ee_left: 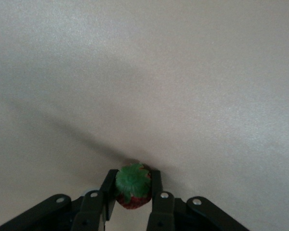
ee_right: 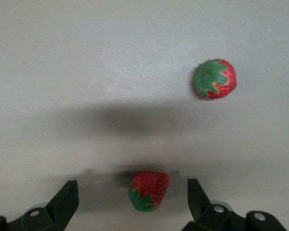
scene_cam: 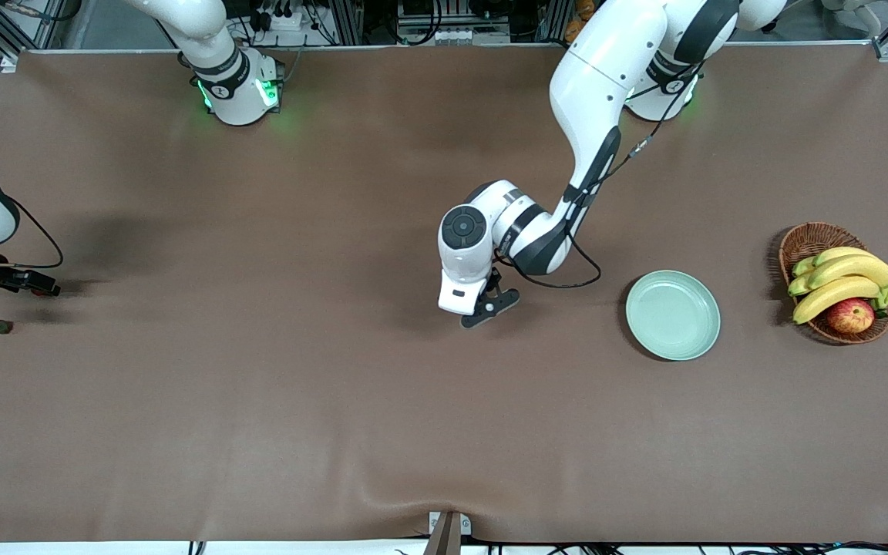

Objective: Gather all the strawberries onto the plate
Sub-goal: 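Drop the strawberry onto the plate while the right gripper grasps another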

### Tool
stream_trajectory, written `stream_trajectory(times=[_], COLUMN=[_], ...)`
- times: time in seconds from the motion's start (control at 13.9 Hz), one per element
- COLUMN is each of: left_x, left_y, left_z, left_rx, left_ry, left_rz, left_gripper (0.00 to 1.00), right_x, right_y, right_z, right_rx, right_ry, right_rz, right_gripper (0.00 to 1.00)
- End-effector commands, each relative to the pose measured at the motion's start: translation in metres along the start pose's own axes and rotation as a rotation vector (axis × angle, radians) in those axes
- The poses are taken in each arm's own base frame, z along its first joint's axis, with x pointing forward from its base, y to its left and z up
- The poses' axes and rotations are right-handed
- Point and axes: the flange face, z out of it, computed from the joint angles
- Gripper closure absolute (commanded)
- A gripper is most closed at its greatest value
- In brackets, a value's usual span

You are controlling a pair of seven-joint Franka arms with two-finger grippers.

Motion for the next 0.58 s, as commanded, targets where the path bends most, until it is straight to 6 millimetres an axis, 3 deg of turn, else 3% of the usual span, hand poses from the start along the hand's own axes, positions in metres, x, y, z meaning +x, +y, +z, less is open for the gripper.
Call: stream_trajectory(times=[0.0,0.14,0.29,0.36,0.43,0.51], left_x=[0.009,0.02,0.056,0.076,0.097,0.112], left_y=[0.003,-0.001,-0.023,-0.035,-0.049,-0.064], left_z=[-0.01,-0.029,-0.069,-0.09,-0.111,-0.124], left_rx=[-0.007,0.01,0.084,0.101,0.104,0.123], left_ry=[0.035,0.036,0.025,0.01,0.003,-0.015], left_rz=[-0.001,-0.007,0.124,0.186,0.22,0.252], left_gripper=[1.0,1.0,1.0,1.0,1.0,1.0], right_x=[0.001,0.001,0.002,0.002,0.003,0.002], right_y=[0.008,0.01,0.011,0.011,0.009,0.008], right_z=[0.0,0.003,0.003,0.003,0.003,0.005], right_rx=[-0.005,-0.003,-0.006,-0.005,-0.004,-0.001], right_ry=[0.01,0.008,0.012,0.01,0.011,0.008], right_rz=[-0.011,-0.009,-0.01,-0.01,-0.01,-0.008], right_gripper=[0.0,0.0,0.0,0.21,0.65,0.91])
